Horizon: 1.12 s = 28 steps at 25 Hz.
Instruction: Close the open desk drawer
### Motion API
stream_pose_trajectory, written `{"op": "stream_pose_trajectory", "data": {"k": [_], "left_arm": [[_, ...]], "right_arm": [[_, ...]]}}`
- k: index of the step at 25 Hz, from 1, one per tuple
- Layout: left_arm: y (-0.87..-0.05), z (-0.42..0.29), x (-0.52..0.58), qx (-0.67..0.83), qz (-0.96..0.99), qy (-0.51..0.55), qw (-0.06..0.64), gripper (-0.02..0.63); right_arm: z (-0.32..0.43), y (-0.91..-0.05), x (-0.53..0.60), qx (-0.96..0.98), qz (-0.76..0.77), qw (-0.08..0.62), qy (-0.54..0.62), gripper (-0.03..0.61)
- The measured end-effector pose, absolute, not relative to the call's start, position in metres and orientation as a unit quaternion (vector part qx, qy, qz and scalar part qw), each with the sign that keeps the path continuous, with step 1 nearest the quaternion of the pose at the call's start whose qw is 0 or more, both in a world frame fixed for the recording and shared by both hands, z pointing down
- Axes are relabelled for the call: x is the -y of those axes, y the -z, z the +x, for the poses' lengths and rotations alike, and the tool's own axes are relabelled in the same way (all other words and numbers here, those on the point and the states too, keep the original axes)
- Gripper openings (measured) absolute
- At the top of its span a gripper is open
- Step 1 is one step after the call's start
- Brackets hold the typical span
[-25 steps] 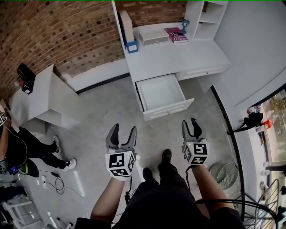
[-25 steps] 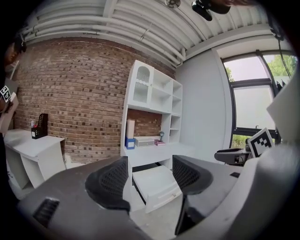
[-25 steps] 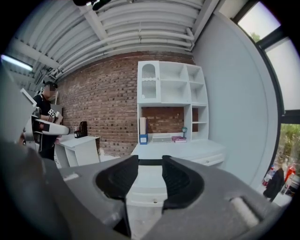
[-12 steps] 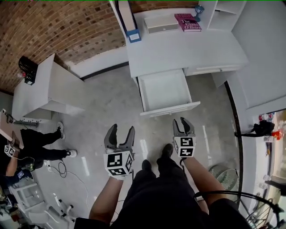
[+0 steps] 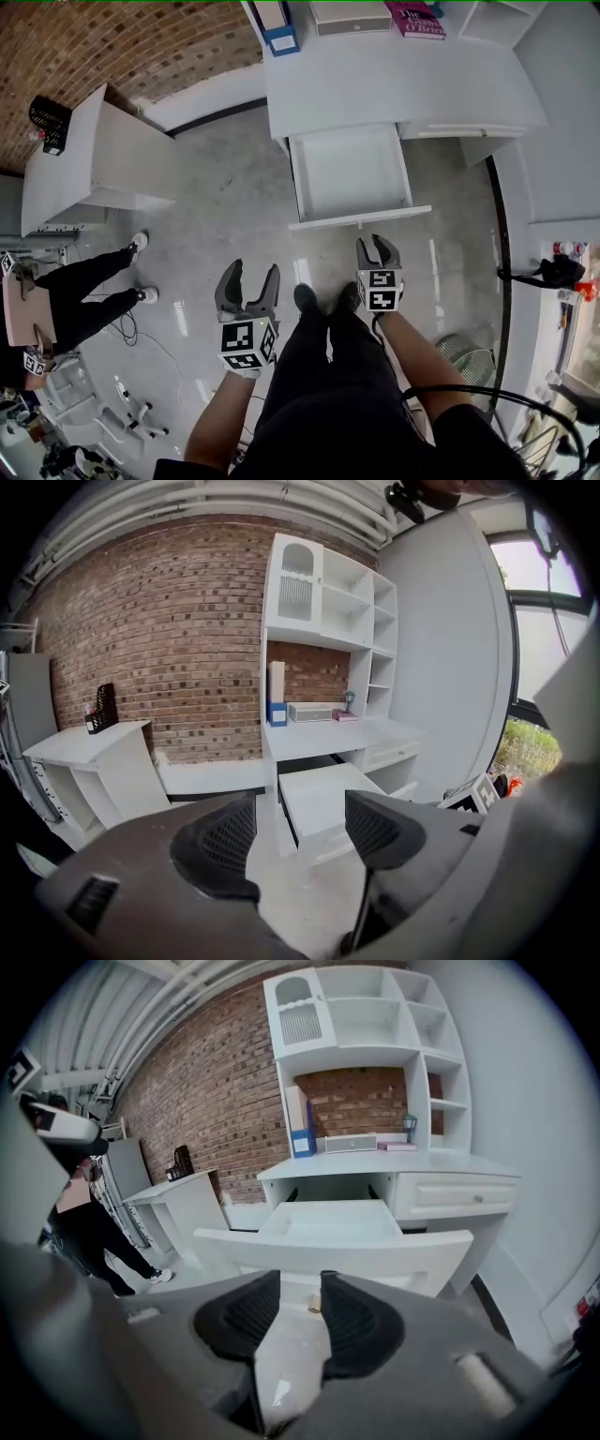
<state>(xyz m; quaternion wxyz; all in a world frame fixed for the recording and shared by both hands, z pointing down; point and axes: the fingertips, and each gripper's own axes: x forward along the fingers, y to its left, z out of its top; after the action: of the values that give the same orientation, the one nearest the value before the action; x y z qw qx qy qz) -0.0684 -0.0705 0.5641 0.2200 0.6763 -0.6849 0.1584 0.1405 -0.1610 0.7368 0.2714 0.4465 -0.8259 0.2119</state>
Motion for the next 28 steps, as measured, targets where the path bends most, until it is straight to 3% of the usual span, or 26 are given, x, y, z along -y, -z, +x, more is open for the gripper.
{"op": "stream_pose_trajectory", "data": {"k": [24,28], "left_arm": [[-0.644,-0.103,0.066,0.651,0.687,-0.166,0.278,0.291],[-0.644,-0.11,0.072,0.646,0.691,-0.161,0.282,0.291]], "right_arm": [[0.125,-0.85,0.198,0.786,0.464,0.333,-0.238,0.143],[0.119,-0.861,0.201,0.779,0.462,0.35,-0.24,0.092]]}}
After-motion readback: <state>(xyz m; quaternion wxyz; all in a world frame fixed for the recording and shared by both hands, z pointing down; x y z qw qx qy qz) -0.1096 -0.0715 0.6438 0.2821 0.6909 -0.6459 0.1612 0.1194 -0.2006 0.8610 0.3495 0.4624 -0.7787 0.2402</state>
